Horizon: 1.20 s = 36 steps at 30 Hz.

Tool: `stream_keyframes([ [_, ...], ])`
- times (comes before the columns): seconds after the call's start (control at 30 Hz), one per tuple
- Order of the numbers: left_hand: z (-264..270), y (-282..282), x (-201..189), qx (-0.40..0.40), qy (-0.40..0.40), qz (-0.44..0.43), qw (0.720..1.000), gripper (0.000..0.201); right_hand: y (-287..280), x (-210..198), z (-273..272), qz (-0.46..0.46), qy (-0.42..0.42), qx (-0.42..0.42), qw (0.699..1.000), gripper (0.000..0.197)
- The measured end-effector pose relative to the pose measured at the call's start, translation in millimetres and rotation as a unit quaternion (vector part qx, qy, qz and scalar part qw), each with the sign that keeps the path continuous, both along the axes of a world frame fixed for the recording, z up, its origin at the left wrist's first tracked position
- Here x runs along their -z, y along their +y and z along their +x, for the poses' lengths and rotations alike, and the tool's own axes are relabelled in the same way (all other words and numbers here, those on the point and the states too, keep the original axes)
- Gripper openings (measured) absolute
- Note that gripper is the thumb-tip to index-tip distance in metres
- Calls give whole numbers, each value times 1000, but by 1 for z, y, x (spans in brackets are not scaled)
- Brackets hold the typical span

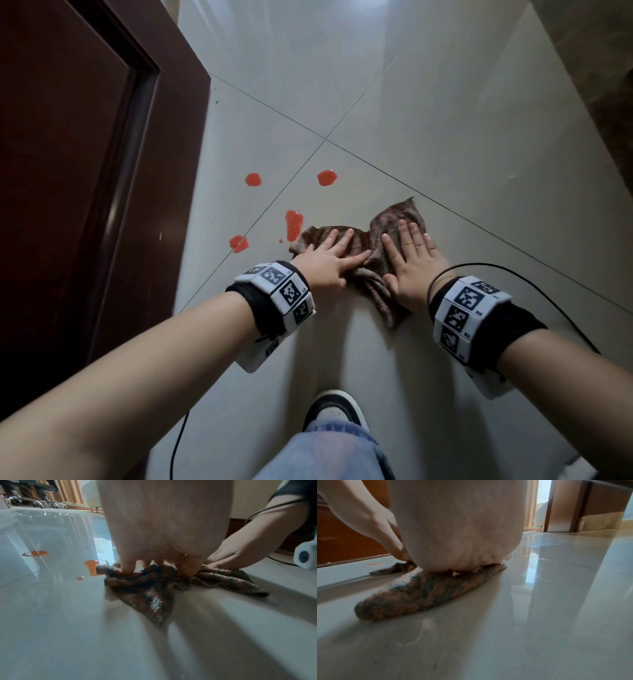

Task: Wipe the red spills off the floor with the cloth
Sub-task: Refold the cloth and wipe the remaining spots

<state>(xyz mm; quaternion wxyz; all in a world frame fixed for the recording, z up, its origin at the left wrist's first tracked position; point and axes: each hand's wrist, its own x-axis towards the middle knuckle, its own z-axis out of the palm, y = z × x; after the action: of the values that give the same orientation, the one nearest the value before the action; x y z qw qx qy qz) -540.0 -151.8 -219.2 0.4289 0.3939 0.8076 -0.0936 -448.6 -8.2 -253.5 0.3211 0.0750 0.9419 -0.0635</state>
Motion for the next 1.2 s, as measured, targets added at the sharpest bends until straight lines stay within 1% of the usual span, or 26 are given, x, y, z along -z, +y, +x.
stream_keyframes([
  [0.17,5,-7,-1,18,0,-8,1000,71,-5,-2,0,8,0,-44,999,71],
  [0.33,3,-22,-1,62,-8,-13,998,68,-16,-1,3,2,12,-92,996,71],
  [0.53,4,-36,-6,55,-9,-12,998,67,-29,0,1,0,27,-140,990,70],
  [0.7,10,-52,-2,20,12,0,1000,64,-35,0,-10,-8,42,-167,985,69],
  [0.83,21,-69,7,-5,77,-4,997,63,-44,0,-21,-10,53,-178,982,68],
  [0.9,24,-75,8,-48,90,-4,995,63,-51,1,-28,-14,58,-171,984,68],
  [0.97,24,-79,7,-91,85,1,992,62,-57,3,-34,-19,64,-162,984,69],
  [1.1,18,-89,5,-145,80,7,986,60,-65,5,-46,-23,75,-170,982,68],
  [1.2,16,-93,5,-181,93,10,979,60,-68,5,-55,-25,86,-178,980,67],
])
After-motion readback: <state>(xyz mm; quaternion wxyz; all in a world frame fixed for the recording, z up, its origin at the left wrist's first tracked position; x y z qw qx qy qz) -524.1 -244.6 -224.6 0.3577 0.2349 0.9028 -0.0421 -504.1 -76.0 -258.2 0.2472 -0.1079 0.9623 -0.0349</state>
